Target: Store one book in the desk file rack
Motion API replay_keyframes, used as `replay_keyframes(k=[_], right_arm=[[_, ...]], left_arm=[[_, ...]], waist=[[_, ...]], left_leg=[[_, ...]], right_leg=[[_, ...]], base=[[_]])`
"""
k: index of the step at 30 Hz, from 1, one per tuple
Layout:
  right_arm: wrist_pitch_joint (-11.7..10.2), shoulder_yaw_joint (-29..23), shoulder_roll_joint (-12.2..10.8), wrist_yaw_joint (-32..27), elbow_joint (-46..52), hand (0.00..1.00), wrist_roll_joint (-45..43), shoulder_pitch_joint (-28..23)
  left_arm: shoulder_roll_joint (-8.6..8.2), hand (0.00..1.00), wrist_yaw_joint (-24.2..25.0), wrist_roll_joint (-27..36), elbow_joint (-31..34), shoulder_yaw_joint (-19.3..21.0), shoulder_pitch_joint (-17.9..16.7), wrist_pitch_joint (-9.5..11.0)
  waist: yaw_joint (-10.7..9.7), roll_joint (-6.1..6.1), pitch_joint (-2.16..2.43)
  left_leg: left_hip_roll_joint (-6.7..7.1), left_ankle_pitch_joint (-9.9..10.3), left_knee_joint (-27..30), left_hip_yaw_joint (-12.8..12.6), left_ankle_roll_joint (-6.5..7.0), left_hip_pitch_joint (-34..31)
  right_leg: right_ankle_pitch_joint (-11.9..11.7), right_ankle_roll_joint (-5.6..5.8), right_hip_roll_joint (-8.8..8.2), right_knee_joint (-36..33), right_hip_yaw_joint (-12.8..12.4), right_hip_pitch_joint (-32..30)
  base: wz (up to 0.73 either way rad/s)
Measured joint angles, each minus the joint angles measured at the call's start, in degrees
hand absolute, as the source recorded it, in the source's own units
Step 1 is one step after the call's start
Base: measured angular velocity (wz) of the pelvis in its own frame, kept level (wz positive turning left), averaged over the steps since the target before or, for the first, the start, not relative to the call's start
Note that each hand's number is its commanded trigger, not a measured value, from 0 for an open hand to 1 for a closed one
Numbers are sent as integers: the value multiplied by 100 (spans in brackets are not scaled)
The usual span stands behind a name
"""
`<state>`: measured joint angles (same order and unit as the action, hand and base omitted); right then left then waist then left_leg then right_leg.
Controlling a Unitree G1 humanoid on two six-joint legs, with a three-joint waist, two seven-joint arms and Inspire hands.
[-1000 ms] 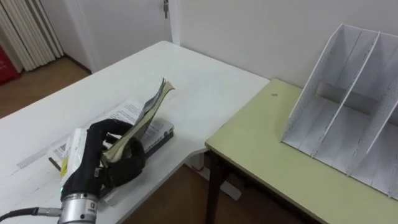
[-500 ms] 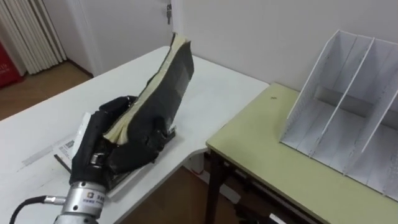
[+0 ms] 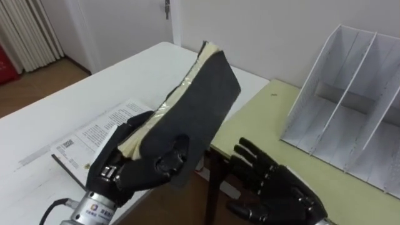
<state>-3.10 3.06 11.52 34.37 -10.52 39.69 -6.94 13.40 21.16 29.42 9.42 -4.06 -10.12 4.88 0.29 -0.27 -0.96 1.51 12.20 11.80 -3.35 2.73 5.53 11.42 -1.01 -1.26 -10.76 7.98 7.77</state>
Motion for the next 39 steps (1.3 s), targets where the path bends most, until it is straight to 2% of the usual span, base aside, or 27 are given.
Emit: replay_keyframes(k=[3, 4, 6, 12, 19, 22, 25, 27, 33, 39], right_arm=[[134, 12, 6, 114, 51, 0, 727, 30], [200, 12, 14, 198, 64, 0, 942, 29], [279, -26, 23, 283, 155, 0, 1145, 29], [448, -65, 74, 380, 555, 0, 1291, 25], [523, -70, 185, 583, 873, 0, 1937, 23], [562, -67, 194, 582, 951, 0, 2090, 24], [563, -62, 220, 582, 956, 0, 2133, 35], [566, -51, 230, 582, 956, 0, 2135, 37], [566, 16, 236, 587, 956, 0, 2144, 36], [563, 142, 198, 600, 956, 0, 2145, 38]], left_arm=[[151, 100, 258, 11, -113, -3, 8, -257], [168, 100, 371, 11, -186, -2, 8, -326], [184, 100, 491, 11, -202, -1, 9, -470], [177, 100, 1022, 306, -208, 177, 12, -634], [179, 100, 1610, 823, -213, 185, 22, -698], [179, 100, 1623, 1004, -271, 178, 31, -702], [205, 100, 1674, 1114, -303, 165, 46, -734], [245, 100, 1715, 1151, -350, 160, 58, -743], [322, 100, 1740, 1221, -371, 162, 65, -744], [389, 100, 1767, 1265, -370, 157, 65, -745]], waist=[[-4, 17, 15], [-3, 43, 35], [-65, 76, 44], [-140, 122, 61], [-130, 158, 87], [-126, 159, 81], [-126, 192, 41], [-124, 210, 32], [-1, 224, 38], [27, 234, 49]], left_leg=[[-8, 4, 4, -20, 2, -44], [-9, 8, 12, -20, 8, -67], [-9, 17, 67, -15, 18, -106], [-13, 19, 77, -21, 20, -127], [-22, 19, 37, -130, 20, -64], [-30, 19, 34, -139, 19, 0], [-30, 19, 23, -151, 19, 6], [-31, 19, 0, -156, 19, 5], [-44, 19, 13, -167, 18, -24], [-48, 21, 99, -161, 18, -119]], right_leg=[[-3, -1, 3, -13, 13, -57], [-4, -1, 3, -14, 11, -78], [-4, 0, -6, -15, 17, -101], [-4, 0, -4, -13, 19, -112], [-5, 2, -8, -27, -14, -83], [-6, 1, -2, -41, -22, -53], [-6, 1, -3, -67, -50, -47], [-6, 1, -2, -80, -54, -55], [-6, 1, 14, -98, -95, -104], [-6, 0, 11, -134, -89, -192]], base=[[-3], [0], [5], [1], [-3], [-3], [-1], [-2], [-1], [0]])
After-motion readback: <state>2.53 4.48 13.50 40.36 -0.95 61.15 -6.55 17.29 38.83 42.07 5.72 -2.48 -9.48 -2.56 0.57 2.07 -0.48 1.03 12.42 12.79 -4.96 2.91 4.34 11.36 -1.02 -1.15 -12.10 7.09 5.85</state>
